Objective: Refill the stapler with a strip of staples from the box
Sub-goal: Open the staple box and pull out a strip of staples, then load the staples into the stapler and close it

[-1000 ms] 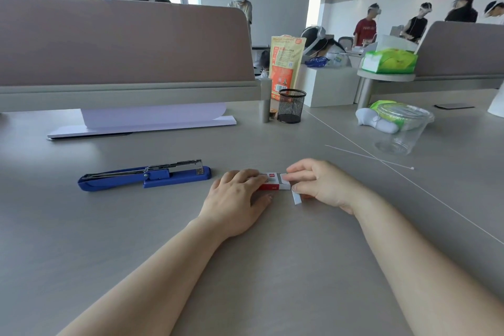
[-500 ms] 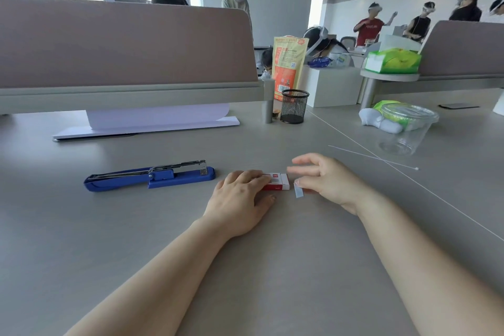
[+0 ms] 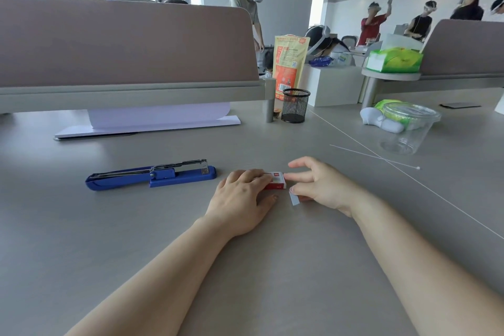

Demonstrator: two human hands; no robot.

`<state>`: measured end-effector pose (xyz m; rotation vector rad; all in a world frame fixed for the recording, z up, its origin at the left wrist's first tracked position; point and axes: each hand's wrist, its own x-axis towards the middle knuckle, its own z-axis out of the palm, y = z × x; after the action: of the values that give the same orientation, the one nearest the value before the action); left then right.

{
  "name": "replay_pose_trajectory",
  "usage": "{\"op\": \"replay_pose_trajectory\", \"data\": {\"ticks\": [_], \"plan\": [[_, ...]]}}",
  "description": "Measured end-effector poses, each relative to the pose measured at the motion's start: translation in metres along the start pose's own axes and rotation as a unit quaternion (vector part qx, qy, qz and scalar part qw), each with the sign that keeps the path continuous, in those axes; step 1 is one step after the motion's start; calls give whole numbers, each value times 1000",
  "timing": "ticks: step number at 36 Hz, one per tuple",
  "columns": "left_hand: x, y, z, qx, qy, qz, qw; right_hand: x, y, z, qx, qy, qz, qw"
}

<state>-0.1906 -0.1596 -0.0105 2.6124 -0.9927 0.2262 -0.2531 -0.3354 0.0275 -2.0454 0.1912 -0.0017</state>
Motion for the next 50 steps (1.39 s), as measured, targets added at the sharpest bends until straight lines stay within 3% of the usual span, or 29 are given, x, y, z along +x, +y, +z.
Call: {"op": "replay_pose_trajectory", "data": {"ticks": [18, 24, 30, 35, 38, 45, 50], "plan": [[0, 1, 1, 18, -10, -19, 1000, 6, 1, 10, 57, -8, -8, 998], [-2, 1, -2, -2, -12, -34, 999, 10, 4, 6, 79, 84, -36, 993], [-11, -3, -21, -49, 71, -51, 995, 12, -10, 7, 121, 138, -92, 979], [-30, -32, -56, 7, 129, -47, 990, 24, -42, 35, 105, 130, -150, 974], [-50, -66, -71, 44, 148, -87, 984, 34, -59, 65, 122, 126, -169, 970], [-75, -120, -74, 84, 148, -142, 975, 62, -76, 126, 164, 168, -164, 958], [-66, -136, -62, 77, 132, -165, 974, 68, -65, 139, 134, 214, -177, 951]]}}
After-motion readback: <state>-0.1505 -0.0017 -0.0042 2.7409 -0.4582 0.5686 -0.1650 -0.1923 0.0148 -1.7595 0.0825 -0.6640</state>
